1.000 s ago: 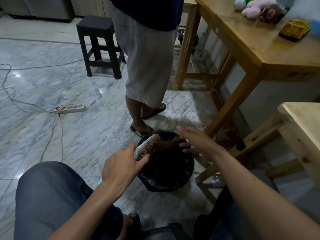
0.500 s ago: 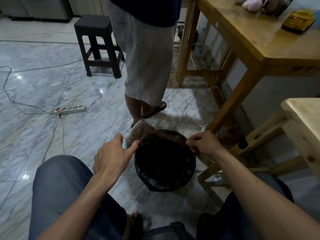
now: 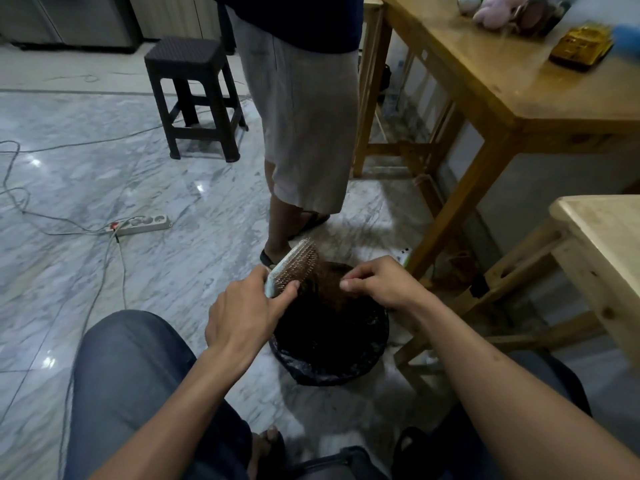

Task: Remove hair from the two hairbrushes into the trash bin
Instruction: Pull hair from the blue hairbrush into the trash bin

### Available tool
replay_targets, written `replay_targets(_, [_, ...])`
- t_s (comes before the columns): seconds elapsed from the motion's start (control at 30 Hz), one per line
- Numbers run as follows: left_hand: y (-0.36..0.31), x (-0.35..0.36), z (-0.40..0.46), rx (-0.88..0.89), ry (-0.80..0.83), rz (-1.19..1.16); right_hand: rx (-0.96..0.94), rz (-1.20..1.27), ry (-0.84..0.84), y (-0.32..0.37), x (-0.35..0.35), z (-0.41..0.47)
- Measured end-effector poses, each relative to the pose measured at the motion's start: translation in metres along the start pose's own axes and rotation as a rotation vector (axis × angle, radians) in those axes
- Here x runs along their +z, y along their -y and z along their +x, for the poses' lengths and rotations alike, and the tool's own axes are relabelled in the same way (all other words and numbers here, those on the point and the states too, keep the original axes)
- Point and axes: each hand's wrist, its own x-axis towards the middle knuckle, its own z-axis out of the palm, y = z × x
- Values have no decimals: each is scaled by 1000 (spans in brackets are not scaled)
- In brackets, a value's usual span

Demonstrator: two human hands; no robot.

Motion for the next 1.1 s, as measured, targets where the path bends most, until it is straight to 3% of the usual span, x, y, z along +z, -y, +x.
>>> replay_targets(0.2, [-3, -17, 1, -8, -61, 34, 117, 30, -166, -7, -19, -13])
replay_targets(0.33, [-12, -15, 0, 6, -86, 17, 153, -87, 14, 8, -26, -19])
replay_targets(0.47, [-17, -9, -3, 2, -54, 32, 89, 162, 158, 16, -23, -15])
replay_targets(0.53, [-19, -6, -5, 14, -37, 22, 44, 165, 194, 17, -14, -17])
replay_targets(0.73, [-17, -7, -5, 63, -49, 0, -24, -94, -72, 3, 6, -16])
replay_targets(0.97, [-8, -15, 4, 28, -127, -38, 174, -345, -168, -9, 7, -16])
replay_targets(1.1, [-8, -6, 4, 59, -54, 25, 166, -270, -172, -10, 5, -15])
